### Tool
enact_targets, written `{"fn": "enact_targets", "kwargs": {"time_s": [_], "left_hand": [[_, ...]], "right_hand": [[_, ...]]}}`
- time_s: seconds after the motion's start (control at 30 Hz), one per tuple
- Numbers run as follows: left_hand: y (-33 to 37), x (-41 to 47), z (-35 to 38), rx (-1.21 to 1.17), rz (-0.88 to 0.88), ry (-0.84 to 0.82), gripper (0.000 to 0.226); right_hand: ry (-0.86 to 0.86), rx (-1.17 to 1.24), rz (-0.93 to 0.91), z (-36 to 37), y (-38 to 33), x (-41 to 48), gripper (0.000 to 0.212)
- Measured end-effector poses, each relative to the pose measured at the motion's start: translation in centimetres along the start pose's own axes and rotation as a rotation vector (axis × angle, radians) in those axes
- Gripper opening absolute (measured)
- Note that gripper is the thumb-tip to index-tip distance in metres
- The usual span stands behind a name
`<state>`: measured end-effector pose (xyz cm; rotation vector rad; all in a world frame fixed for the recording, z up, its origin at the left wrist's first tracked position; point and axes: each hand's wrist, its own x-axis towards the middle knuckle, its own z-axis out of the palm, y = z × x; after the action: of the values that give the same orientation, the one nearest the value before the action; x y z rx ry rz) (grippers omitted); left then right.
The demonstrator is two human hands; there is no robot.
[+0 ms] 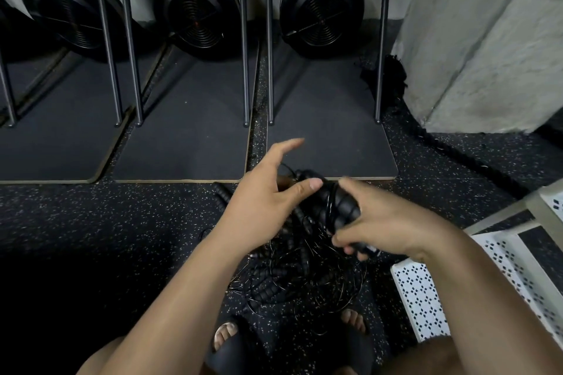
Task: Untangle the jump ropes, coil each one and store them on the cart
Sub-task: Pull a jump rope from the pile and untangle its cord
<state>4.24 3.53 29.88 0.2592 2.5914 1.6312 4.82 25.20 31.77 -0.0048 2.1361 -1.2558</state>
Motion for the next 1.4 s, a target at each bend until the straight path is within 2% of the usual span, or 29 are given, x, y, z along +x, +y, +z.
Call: {"fn": "enact_targets", "kwargs": {"time_s": [0.1, 0.23, 0.33, 0.4, 0.47, 0.53, 0.6, 0.63, 0.7, 0.77, 0.9, 1.03, 1.13, 1.3, 1.4], "left_hand": [[-0.5, 0.2, -0.2, 0.029, 0.011, -0.034, 0.056], [0.1, 0.0, -0.2, 0.027, 0.015, -0.064, 0.039], [0.7, -0.1, -0.5, -0.142, 0.021, -0.065, 0.027], [1.1, 0.0, -0.7, -0.268, -0.011, -0.063, 0.033], [1.3, 0.1, -0.5, -0.398, -0.104, -0.067, 0.04], [1.3, 0.0, -0.3, -0.414, -0.148, -0.054, 0.038], [0.6, -0.1, 0.1, -0.198, -0.08, -0.014, 0.033], [0.2, -0.1, 0.4, -0.142, -0.073, 0.008, 0.031], [0.2, 0.1, 0.7, -0.204, -0.087, 0.017, 0.024], [0.2, 0.4, 0.9, -0.222, -0.081, 0.002, 0.03], [-0.1, 0.6, 1.1, -0.108, -0.055, -0.005, 0.033], [-0.1, 0.4, 1.2, -0.114, -0.067, -0.018, 0.036], [-0.2, 0.4, 0.9, -0.044, -0.041, -0.01, 0.038], [0.3, 0.3, 0.6, 0.062, -0.003, 0.028, 0.042], [0.6, 0.1, 0.3, 0.083, 0.019, 0.053, 0.043]], "right_hand": [[-0.191, -0.103, 0.043, 0.3, -0.1, -0.4, 0.06], [-0.46, -0.098, 0.003, 0.1, -0.8, -1.4, 0.053], [-0.629, 0.019, -0.082, -0.2, -1.3, -2.0, 0.055], [-0.695, 0.13, -0.16, -0.4, -1.4, -2.2, 0.061], [-0.691, 0.252, -0.264, -0.6, -1.5, -2.3, 0.068], [-0.575, 0.371, -0.378, -0.5, -1.5, -2.1, 0.07], [-0.39, 0.479, -0.438, -0.2, -1.6, -1.7, 0.065], [-0.297, 0.538, -0.44, -0.1, -1.7, -1.5, 0.061], [-0.12, 0.634, -0.405, 0.1, -1.8, -1.0, 0.055], [0.038, 0.666, -0.357, 0.3, -1.8, -0.5, 0.052], [0.213, 0.65, -0.336, 1.0, -1.5, 0.3, 0.05], [0.426, 0.563, -0.342, 1.2, -1.2, 0.8, 0.046], [0.562, 0.33, -0.313, 1.0, -0.8, 1.0, 0.043], [0.713, 0.034, -0.264, 1.1, -0.7, 0.9, 0.042], [0.698, -0.099, -0.225, 0.9, -0.7, 1.1, 0.039]]}}
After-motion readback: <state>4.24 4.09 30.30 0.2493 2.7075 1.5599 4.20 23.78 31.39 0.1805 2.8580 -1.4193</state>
